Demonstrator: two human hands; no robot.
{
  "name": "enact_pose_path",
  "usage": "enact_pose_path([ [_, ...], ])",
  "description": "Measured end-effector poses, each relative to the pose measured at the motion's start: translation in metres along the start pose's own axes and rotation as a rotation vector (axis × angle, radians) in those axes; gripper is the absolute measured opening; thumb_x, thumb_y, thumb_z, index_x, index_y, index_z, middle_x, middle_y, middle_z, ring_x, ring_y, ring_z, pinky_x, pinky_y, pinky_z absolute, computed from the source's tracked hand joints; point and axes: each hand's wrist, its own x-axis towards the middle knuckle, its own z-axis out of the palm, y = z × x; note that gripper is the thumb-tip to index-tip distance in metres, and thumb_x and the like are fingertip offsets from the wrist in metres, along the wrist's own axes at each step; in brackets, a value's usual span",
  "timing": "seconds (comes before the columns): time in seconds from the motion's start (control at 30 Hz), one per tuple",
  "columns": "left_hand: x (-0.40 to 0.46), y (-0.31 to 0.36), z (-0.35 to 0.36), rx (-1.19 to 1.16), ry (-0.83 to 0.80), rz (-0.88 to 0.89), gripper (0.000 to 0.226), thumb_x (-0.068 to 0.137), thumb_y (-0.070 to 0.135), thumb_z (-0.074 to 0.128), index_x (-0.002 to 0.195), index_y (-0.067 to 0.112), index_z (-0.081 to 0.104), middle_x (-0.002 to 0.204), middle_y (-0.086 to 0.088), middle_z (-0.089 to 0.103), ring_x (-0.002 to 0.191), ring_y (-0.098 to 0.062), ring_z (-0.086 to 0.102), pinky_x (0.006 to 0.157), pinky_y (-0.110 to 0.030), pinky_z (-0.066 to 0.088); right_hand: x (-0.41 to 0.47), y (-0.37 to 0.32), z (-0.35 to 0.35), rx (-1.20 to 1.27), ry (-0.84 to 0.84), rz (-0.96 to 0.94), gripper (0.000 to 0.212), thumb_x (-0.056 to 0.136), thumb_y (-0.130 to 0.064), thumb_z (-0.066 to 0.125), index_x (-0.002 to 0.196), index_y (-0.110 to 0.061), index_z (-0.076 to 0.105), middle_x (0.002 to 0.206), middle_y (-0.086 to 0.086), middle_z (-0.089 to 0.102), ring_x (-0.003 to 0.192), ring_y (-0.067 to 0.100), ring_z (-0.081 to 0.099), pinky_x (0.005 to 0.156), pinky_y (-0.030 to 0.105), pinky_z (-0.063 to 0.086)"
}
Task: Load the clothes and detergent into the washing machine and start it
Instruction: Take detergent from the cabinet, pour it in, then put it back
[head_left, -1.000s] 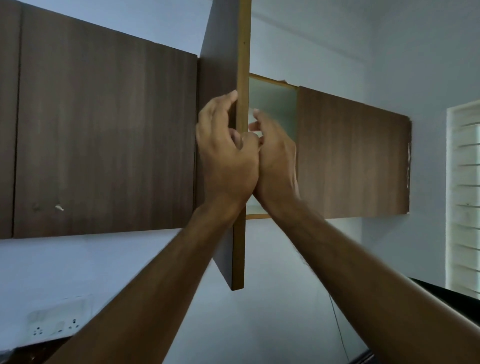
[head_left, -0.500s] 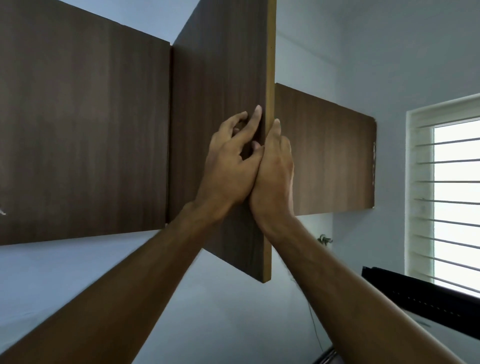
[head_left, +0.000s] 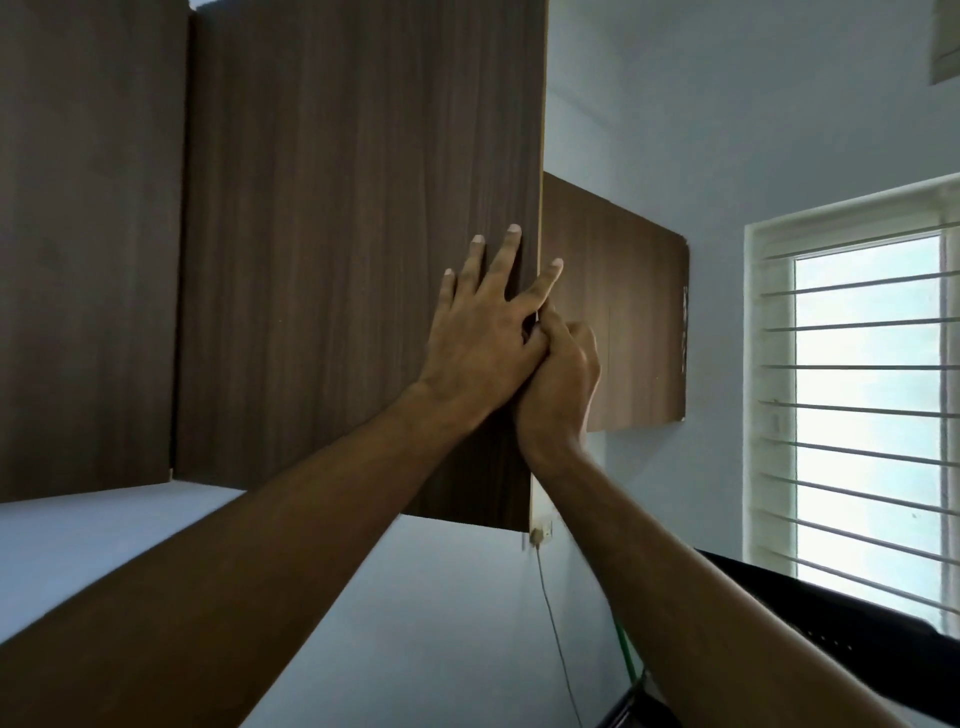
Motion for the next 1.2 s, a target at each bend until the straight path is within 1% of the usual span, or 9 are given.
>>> enact_pose_path([
  [0.23, 0.032, -0.013, 0.092, 0.107, -0.124, -0.047, 0.066, 0.097, 0.056, 0.042, 0.155, 0.042, 0.015, 0.166, -0.001, -0.011, 0.152, -0.031, -0.011, 0.119, -0.064, 0.004, 0.063, 0.065, -0.03, -0.064, -0.049, 0.097, 0.026, 0.095, -0.01, 0.047, 0.104, 0.011, 0.059, 0.074, -0.001, 0.059, 0.06, 0.0, 0.054, 0.055, 0.013, 0.049],
  [0.47, 0.049, -0.029, 0.137, 0.155, -0.224, -0.048, 0.067, 0.096, 0.049, 0.043, 0.155, 0.04, 0.014, 0.165, -0.003, -0.014, 0.15, -0.032, -0.018, 0.118, -0.064, -0.004, 0.108, 0.121, -0.035, -0.176, -0.045, 0.079, 0.025, 0.098, -0.007, 0.044, 0.101, 0.014, 0.059, 0.078, 0.005, 0.054, 0.055, -0.005, 0.047, 0.051, 0.01, 0.042],
  [0.53, 0.052, -0.036, 0.147, 0.165, -0.246, -0.051, 0.07, 0.095, 0.045, 0.047, 0.156, 0.04, 0.012, 0.165, -0.004, -0.016, 0.149, -0.033, -0.02, 0.117, -0.065, -0.005, 0.119, 0.134, -0.037, -0.196, -0.07, 0.076, 0.024, 0.098, -0.005, 0.046, 0.109, 0.01, 0.061, 0.091, 0.008, 0.059, 0.075, -0.003, 0.055, 0.064, 0.01, 0.042],
  [0.6, 0.054, -0.043, 0.157, 0.191, -0.256, -0.033, 0.074, 0.094, 0.041, 0.05, 0.156, 0.04, 0.009, 0.165, -0.004, -0.016, 0.149, -0.033, -0.021, 0.118, -0.064, -0.006, 0.129, 0.145, -0.039, -0.259, -0.094, 0.053, 0.023, 0.099, -0.005, 0.048, 0.116, 0.0, 0.063, 0.107, 0.008, 0.061, 0.096, 0.012, 0.059, 0.074, 0.009, 0.04],
  [0.7, 0.057, -0.056, 0.169, 0.218, -0.299, -0.003, 0.076, 0.095, 0.043, 0.05, 0.156, 0.038, 0.006, 0.165, -0.005, -0.016, 0.149, -0.034, -0.022, 0.119, -0.062, -0.006, 0.139, 0.166, -0.035, -0.496, -0.123, -0.058, 0.016, 0.101, -0.006, 0.051, 0.107, -0.005, 0.066, 0.102, 0.003, 0.061, 0.079, 0.005, 0.053, 0.064, -0.002, 0.039],
  [0.87, 0.057, -0.084, 0.192, 0.268, -0.285, 0.063, 0.062, 0.103, 0.037, 0.037, 0.157, 0.032, 0.006, 0.165, -0.004, -0.013, 0.15, -0.032, -0.02, 0.121, -0.056, -0.006, 0.158, 0.197, -0.028, -0.732, -0.146, -0.206, 0.018, 0.095, -0.013, 0.064, 0.112, -0.009, 0.067, 0.104, -0.001, 0.059, 0.078, -0.001, 0.048, 0.066, -0.007, 0.033],
  [1.03, 0.059, -0.106, 0.217, 0.314, -0.266, 0.091, 0.061, 0.104, 0.035, 0.036, 0.157, 0.03, 0.006, 0.165, -0.005, -0.011, 0.15, -0.031, -0.02, 0.121, -0.055, -0.009, 0.176, 0.222, -0.025, -0.741, -0.123, -0.199, 0.018, 0.091, -0.017, 0.07, 0.106, -0.007, 0.067, 0.104, -0.001, 0.059, 0.081, 0.004, 0.053, 0.064, 0.0, 0.04],
  [1.13, 0.061, -0.115, 0.229, 0.319, -0.273, 0.083, 0.066, 0.101, 0.03, 0.041, 0.157, 0.028, 0.006, 0.166, -0.006, -0.009, 0.15, -0.031, -0.018, 0.121, -0.055, -0.009, 0.187, 0.237, -0.019, -0.729, -0.132, -0.17, 0.018, 0.09, -0.021, 0.07, 0.102, -0.008, 0.067, 0.103, 0.0, 0.061, 0.085, 0.009, 0.058, 0.064, 0.008, 0.046],
  [1.2, 0.062, -0.119, 0.234, 0.298, -0.269, 0.069, 0.073, 0.099, 0.029, 0.045, 0.158, 0.025, 0.001, 0.166, -0.005, -0.008, 0.151, -0.029, -0.018, 0.121, -0.053, -0.01, 0.191, 0.245, -0.016, -0.72, -0.139, -0.182, 0.017, 0.092, -0.021, 0.069, 0.102, -0.007, 0.067, 0.102, 0.0, 0.061, 0.082, 0.008, 0.056, 0.065, 0.007, 0.047],
])
